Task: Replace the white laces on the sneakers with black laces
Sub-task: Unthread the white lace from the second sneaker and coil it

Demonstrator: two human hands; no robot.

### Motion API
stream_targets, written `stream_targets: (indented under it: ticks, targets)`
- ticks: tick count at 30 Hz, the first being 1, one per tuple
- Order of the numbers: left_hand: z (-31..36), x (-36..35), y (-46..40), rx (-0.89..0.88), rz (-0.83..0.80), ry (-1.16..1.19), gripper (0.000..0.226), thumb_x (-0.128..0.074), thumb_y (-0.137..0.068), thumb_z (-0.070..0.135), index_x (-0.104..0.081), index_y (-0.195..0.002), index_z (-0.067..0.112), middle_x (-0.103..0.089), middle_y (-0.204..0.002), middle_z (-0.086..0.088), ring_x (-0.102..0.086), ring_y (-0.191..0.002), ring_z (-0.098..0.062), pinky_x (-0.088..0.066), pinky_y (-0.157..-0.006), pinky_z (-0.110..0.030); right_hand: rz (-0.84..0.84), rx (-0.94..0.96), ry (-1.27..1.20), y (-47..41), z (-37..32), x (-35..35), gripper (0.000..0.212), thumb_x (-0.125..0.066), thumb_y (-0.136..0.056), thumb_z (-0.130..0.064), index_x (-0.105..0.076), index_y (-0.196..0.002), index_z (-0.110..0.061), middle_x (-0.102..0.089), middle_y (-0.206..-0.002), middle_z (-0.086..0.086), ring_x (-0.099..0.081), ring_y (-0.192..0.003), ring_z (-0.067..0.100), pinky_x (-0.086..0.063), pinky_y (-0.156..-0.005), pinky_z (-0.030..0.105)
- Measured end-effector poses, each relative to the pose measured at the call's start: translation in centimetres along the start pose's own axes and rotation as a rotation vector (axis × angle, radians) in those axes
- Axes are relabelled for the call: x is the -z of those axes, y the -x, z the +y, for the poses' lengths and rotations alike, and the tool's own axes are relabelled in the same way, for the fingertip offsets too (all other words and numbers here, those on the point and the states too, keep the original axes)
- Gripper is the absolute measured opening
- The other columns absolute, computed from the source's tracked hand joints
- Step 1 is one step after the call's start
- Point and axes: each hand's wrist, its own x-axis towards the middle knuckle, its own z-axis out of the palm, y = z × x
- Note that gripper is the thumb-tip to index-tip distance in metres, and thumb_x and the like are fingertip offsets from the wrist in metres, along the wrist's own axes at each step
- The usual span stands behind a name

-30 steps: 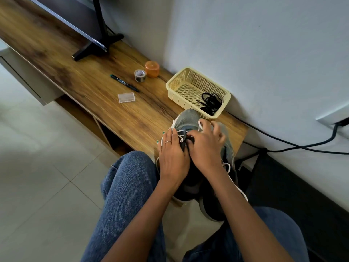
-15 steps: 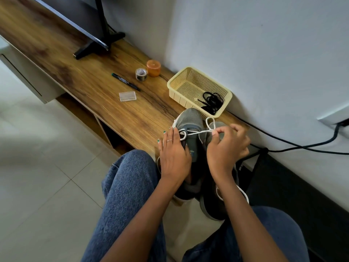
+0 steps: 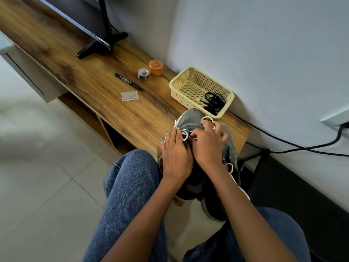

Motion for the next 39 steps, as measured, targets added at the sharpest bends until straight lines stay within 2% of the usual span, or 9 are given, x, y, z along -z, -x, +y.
stream_targets:
  ticks: [5, 8, 12, 15, 22, 25, 29, 34, 39]
  targets:
    - [0.0, 0.0, 0.0, 0.001, 0.001, 0.022, 0.051, -0.027, -0.105, 0.022, -0.017, -0.153, 0.011, -0.013, -0.161, -0.005, -0.003, -0.149, -0.02, 0.005, -0.119, -0.038, 0.094, -0.017, -0.137, 0.4, 0.1, -0.1, 0.005, -0.059, -0.088, -0.016, -0.063, -0.088, -0.018, -0.047, -0.137, -0.002, -0.028, -0.133, 0.026, -0.021, -0.104, 0.045]
    - [-0.1, -0.1, 0.0, 0.002, -0.001, 0.029, 0.051, -0.028, -0.104, 0.022, -0.018, -0.153, 0.01, -0.013, -0.161, -0.006, -0.004, -0.149, -0.02, 0.005, -0.118, -0.038, 0.193, -0.096, -0.366, 1.1, 0.0, 0.0, 0.011, -0.061, -0.086, -0.008, -0.057, -0.078, -0.015, -0.052, -0.124, 0.0, -0.038, -0.125, 0.023, -0.028, -0.101, 0.044]
    - [-0.1, -0.1, -0.1, -0.02, 0.049, 0.038, 0.047, -0.036, -0.098, 0.012, -0.035, -0.145, 0.007, -0.028, -0.155, -0.009, -0.014, -0.147, -0.022, -0.001, -0.119, -0.043, 0.416, -0.149, -0.657, 2.0, 0.1, 0.4, 0.015, -0.058, -0.085, 0.004, -0.053, -0.076, -0.008, -0.045, -0.108, -0.002, -0.046, -0.109, 0.018, -0.037, -0.086, 0.021]
    - [0.0, 0.0, 0.1, -0.025, 0.053, 0.021, 0.052, -0.039, -0.098, 0.012, -0.028, -0.149, 0.007, -0.024, -0.157, -0.008, -0.012, -0.147, -0.022, 0.001, -0.119, -0.04, 0.568, -0.217, -0.748, 2.3, 0.5, 0.9, 0.01, -0.059, -0.086, 0.003, -0.056, -0.079, -0.003, -0.046, -0.109, 0.003, -0.046, -0.103, 0.011, -0.034, -0.079, 0.001]
    - [0.0, 0.1, 0.2, -0.014, 0.027, -0.005, 0.056, -0.038, -0.099, 0.015, -0.02, -0.151, 0.007, -0.018, -0.159, -0.008, -0.007, -0.148, -0.022, 0.005, -0.118, -0.037, 0.825, -0.373, -0.862, 2.4, 1.2, 1.6, 0.009, -0.057, -0.09, -0.004, -0.054, -0.085, -0.011, -0.043, -0.113, 0.003, -0.052, -0.097, 0.005, -0.039, -0.079, 0.003]
    - [-0.1, 0.0, 0.1, -0.018, 0.025, -0.004, 0.056, -0.039, -0.099, 0.015, -0.021, -0.151, 0.007, -0.019, -0.159, -0.008, -0.008, -0.148, -0.022, 0.004, -0.119, -0.037, 0.734, -0.389, -0.801, 2.5, 1.1, 1.6, 0.004, -0.057, -0.09, -0.005, -0.056, -0.091, -0.009, -0.045, -0.115, 0.008, -0.051, -0.102, 0.016, -0.039, -0.086, 0.007]
    - [-0.1, -0.1, 0.0, -0.008, 0.016, 0.022, 0.055, -0.038, -0.1, 0.016, -0.022, -0.152, 0.009, -0.019, -0.159, -0.007, -0.006, -0.148, -0.022, 0.005, -0.118, -0.035, 0.508, -0.27, -0.451, 2.3, 0.5, 1.6, 0.04, -0.06, -0.082, -0.01, -0.054, -0.121, -0.014, -0.048, -0.13, 0.008, -0.041, -0.125, 0.026, -0.033, -0.106, 0.049]
    - [-0.2, -0.1, 0.1, -0.028, 0.081, 0.106, 0.047, -0.043, -0.1, 0.023, -0.038, -0.145, 0.012, -0.043, -0.147, -0.006, -0.028, -0.142, -0.022, -0.004, -0.119, -0.039, 0.159, -0.052, -0.129, 1.6, -0.3, 1.3, 0.023, -0.06, -0.088, -0.026, -0.067, -0.11, -0.025, -0.04, -0.143, -0.002, -0.016, -0.14, 0.027, -0.013, -0.108, 0.047]
    - [0.0, 0.5, 0.3, 0.005, 0.14, 0.097, 0.04, -0.043, -0.1, 0.028, -0.048, -0.138, 0.018, -0.062, -0.124, -0.008, -0.04, -0.122, -0.031, -0.033, -0.107, -0.048, 0.033, -0.042, -0.046, 0.7, -0.2, 0.5, 0.021, -0.056, -0.093, -0.03, -0.07, -0.108, -0.024, -0.04, -0.145, -0.001, -0.011, -0.142, 0.028, -0.008, -0.109, 0.046]
